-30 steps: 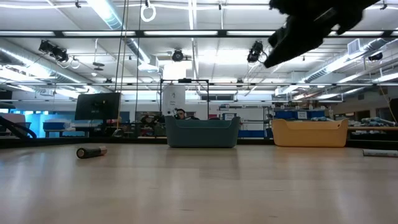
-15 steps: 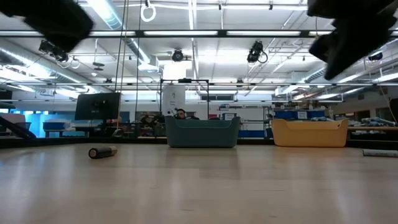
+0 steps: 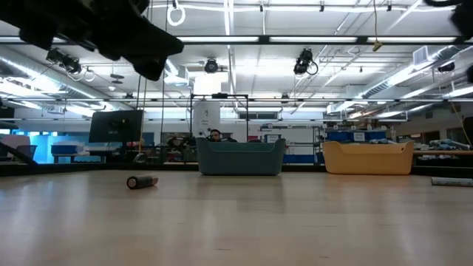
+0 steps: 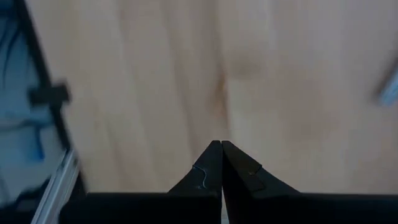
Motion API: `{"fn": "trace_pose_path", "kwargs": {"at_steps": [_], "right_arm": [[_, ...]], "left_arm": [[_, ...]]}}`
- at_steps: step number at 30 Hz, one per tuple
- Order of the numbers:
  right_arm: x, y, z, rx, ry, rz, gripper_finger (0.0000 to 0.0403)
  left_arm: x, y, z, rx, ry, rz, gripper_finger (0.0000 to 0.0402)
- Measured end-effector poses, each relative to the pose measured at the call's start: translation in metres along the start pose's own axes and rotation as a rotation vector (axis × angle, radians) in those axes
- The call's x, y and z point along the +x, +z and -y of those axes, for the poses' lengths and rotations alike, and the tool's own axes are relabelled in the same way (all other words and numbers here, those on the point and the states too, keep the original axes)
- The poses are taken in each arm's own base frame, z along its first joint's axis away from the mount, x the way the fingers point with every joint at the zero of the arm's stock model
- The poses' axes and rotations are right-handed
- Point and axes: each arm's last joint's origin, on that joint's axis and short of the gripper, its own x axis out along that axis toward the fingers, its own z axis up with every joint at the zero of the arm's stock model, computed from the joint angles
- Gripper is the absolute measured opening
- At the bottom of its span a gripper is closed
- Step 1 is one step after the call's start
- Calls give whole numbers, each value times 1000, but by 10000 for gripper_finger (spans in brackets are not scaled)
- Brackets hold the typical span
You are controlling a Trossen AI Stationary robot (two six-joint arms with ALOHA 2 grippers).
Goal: Sort batteries
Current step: Put the white battery into the yellow bin
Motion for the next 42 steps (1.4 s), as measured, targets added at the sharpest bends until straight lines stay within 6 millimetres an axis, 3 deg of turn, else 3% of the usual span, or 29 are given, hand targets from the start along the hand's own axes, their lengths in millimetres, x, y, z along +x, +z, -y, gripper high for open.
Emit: {"fn": "trace_pose_path", "kwargs": {"at_steps": [7, 20, 30, 42], "right_arm": [[9, -29, -19, -11, 32, -191, 9], [72, -54, -37, -134, -140, -534, 9], [90, -55, -37, -233, -174, -595, 9], [85, -44, -43, -268, -204, -478, 9]], "left_arm": [[2, 1, -17, 51, 28, 2, 4], [2, 2, -33, 49, 92, 2, 5], [2, 2, -33, 38, 92, 3, 5], [2, 3, -33, 19, 91, 4, 5]]}}
